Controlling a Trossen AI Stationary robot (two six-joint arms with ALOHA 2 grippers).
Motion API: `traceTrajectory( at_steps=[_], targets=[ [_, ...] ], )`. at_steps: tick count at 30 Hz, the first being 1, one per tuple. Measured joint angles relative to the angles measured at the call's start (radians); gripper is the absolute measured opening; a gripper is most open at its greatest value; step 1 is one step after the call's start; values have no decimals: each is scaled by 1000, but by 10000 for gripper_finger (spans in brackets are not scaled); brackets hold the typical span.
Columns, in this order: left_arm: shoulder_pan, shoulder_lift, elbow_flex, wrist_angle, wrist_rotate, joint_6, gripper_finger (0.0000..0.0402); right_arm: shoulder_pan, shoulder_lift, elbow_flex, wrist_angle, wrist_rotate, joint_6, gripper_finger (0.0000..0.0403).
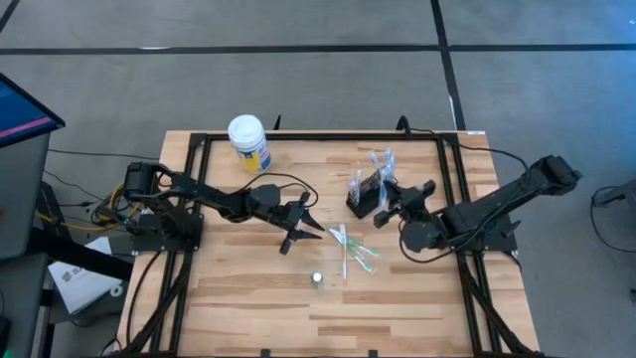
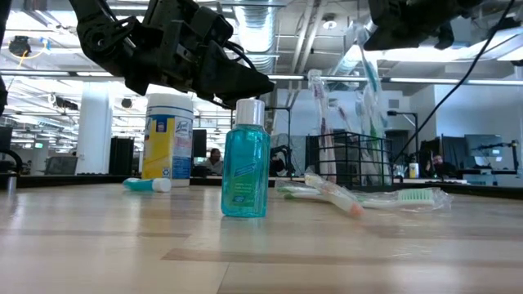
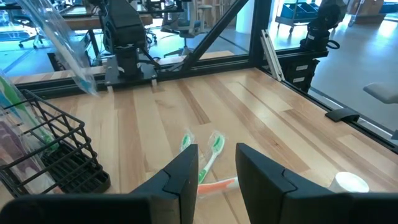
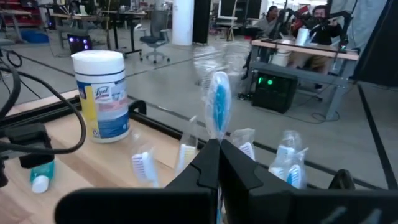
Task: Pick & Place toothbrushing station
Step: Put the blue toothbrush into the mesh organizer
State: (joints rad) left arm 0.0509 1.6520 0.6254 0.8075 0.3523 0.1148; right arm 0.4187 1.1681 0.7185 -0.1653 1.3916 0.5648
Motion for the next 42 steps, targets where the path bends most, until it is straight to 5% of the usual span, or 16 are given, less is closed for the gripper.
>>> traceTrajectory(
  at_steps=[16, 21, 29, 42],
  targets=[
    [1, 0, 0, 1, 0, 9, 101, -91, -40, 0, 33, -76, -92, 0],
    [1, 0, 0, 2, 0, 9, 101, -106, -90, 0, 207, -137, -313, 0],
    [1, 0, 0, 2, 0, 10, 101, -200, -134, -119, 625, -430, -610, 0],
    [1, 0, 0, 3, 0, 11, 101, -203, -133, -366, 967, -528, -575, 0]
  ],
)
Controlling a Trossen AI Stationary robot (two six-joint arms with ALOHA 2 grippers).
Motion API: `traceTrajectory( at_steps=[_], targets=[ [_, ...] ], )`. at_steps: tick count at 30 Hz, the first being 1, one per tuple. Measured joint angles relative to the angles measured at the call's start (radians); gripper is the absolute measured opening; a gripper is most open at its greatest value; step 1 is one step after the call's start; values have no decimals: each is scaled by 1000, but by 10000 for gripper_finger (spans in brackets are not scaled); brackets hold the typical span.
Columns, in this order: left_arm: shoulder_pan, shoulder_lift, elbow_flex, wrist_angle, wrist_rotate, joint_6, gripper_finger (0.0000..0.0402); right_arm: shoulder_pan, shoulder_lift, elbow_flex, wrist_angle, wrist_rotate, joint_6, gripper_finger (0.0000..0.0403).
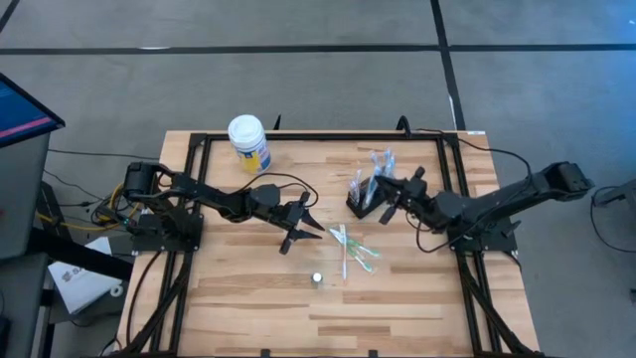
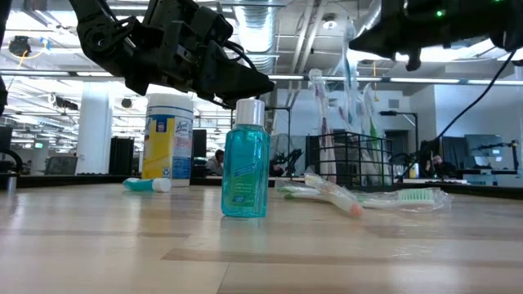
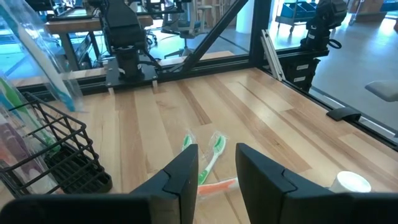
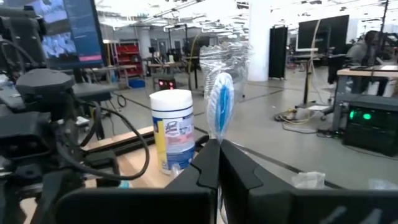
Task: Pick & Place toothbrushing station
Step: Put the blue toothbrush into the mesh organizer
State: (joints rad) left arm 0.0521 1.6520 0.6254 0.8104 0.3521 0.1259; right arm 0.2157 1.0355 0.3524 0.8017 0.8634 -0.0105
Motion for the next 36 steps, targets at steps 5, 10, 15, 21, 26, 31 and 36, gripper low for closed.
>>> traceTrajectory(
  at_steps=[5, 10, 15, 21, 26, 31, 36],
  targets=[
    [0, 0, 0, 0, 0, 0, 101, 1, 14, -45, 71, -6, -4, 0],
    [0, 0, 0, 0, 0, 0, 101, -8, 66, -44, 167, -24, -63, 0],
    [0, 0, 0, 0, 0, 0, 101, -23, 126, -45, 259, -31, -98, 0],
    [0, 0, 0, -1, 0, 0, 101, -23, 188, -45, 258, -29, -94, 0],
    [0, 0, 0, -1, 0, 0, 101, -23, 257, -45, 289, -28, -85, 0],
    [0, 0, 0, -2, 0, 0, 101, -28, 348, -46, 364, -27, -78, 0],
    [0, 0, 0, -4, 0, 0, 101, -44, 450, -112, 591, -28, -56, 0]
  ],
)
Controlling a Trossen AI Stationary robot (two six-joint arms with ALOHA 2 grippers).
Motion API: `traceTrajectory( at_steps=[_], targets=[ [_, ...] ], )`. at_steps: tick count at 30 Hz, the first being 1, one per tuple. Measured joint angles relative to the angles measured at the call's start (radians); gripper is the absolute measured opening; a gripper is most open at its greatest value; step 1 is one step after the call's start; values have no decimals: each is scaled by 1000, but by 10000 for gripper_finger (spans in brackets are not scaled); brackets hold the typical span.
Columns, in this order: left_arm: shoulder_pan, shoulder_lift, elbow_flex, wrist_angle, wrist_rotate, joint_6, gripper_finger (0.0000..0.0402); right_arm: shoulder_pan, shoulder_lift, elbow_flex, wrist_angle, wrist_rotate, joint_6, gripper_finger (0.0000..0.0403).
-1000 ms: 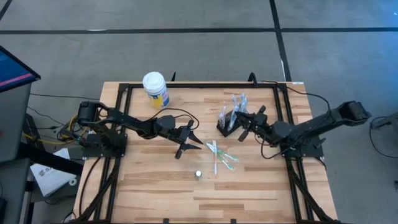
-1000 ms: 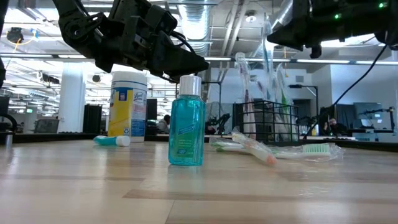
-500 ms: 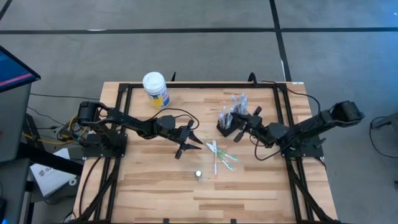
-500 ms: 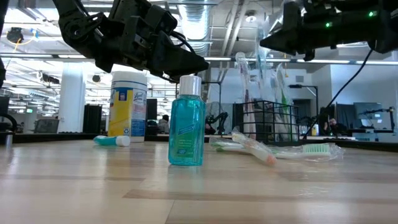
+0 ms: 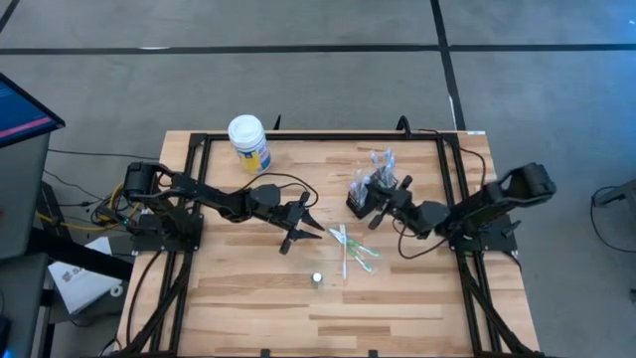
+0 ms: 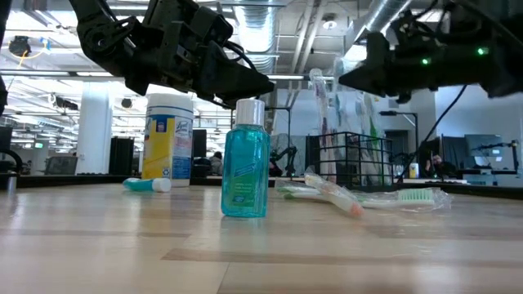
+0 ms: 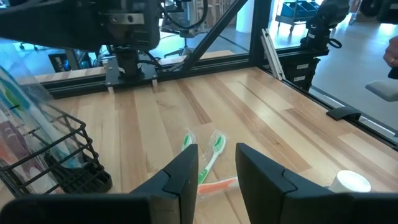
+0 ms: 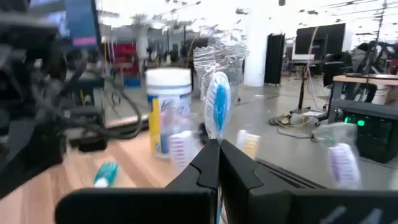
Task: Pick & Place toothbrushing station
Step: Put the blue toothbrush into the mesh organizer
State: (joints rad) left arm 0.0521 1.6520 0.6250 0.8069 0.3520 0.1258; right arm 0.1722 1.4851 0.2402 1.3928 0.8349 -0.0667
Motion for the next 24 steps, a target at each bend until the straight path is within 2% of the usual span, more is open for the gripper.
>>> traceTrajectory(
  at_steps=[3, 10, 24],
  targets=[
    [0, 0, 0, 0, 0, 0, 101, 6, 63, -45, 176, -12, -17, 0],
    [0, 0, 0, 3, 0, 0, 101, -5, 141, -28, 171, -50, 3, 0],
    [0, 0, 0, 1, 0, 0, 101, -10, 165, -18, 175, -52, 7, 0]
  ],
)
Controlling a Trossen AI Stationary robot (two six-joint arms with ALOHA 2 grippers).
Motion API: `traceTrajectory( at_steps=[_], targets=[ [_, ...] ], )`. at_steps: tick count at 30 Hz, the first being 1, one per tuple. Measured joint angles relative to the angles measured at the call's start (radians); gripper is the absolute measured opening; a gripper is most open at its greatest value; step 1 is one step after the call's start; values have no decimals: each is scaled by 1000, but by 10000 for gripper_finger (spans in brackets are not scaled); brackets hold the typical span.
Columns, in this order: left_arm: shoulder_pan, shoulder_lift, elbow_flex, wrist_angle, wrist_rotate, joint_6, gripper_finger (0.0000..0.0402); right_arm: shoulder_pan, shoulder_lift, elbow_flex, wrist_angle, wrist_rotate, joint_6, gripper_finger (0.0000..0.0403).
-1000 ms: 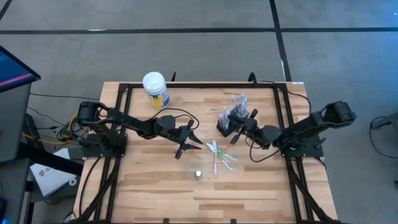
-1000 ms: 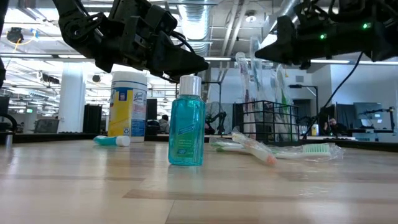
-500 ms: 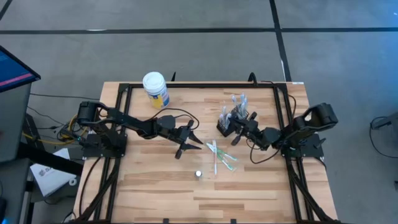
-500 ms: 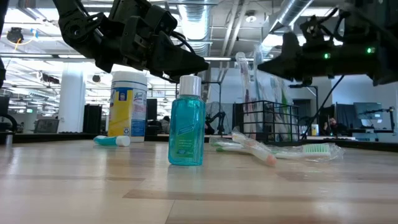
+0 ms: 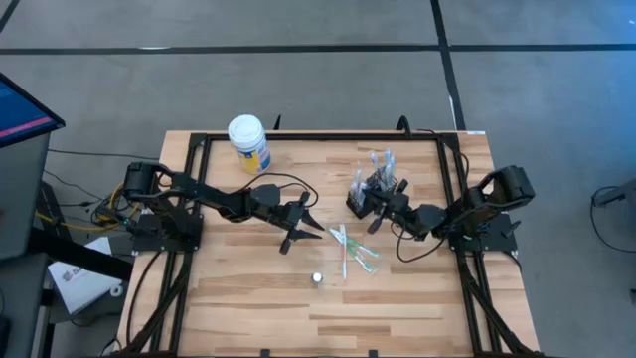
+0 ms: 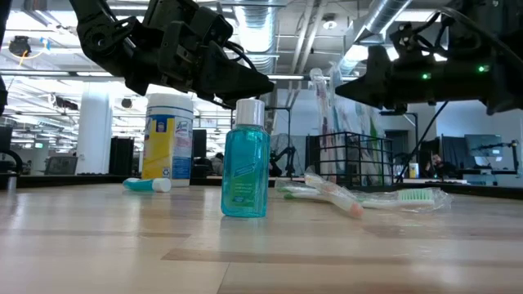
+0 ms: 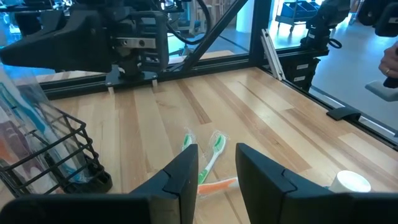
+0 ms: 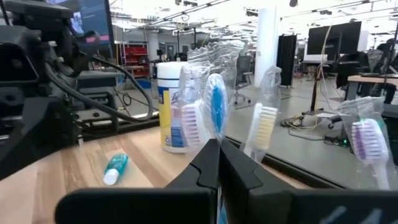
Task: Pick & Place toothbrushing station
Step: Put the blue toothbrush into the mesh organizer, then put the orange toothbrush into the mesh organizer
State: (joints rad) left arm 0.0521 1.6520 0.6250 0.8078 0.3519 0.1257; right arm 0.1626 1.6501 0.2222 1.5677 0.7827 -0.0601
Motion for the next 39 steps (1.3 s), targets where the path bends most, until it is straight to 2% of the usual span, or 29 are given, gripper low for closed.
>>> traceTrajectory(
  at_steps=[10, 18, 23, 33, 39],
  targets=[
    [0, 0, 0, 0, 0, 0, 101, 0, 0, 0, -20, 1, 11, 8],
    [0, 0, 0, -1, 0, 0, 101, 8, 0, 0, -29, 4, -3, 80],
    [0, 0, 0, -1, 0, 0, 101, 21, -2, 0, -1, 9, -65, 112],
    [0, 0, 0, -1, 0, 0, 101, 110, -128, 0, 1, 158, -215, 143],
    [0, 0, 0, 0, 0, 0, 101, 160, -247, 0, -108, 168, -211, 143]
  ],
)
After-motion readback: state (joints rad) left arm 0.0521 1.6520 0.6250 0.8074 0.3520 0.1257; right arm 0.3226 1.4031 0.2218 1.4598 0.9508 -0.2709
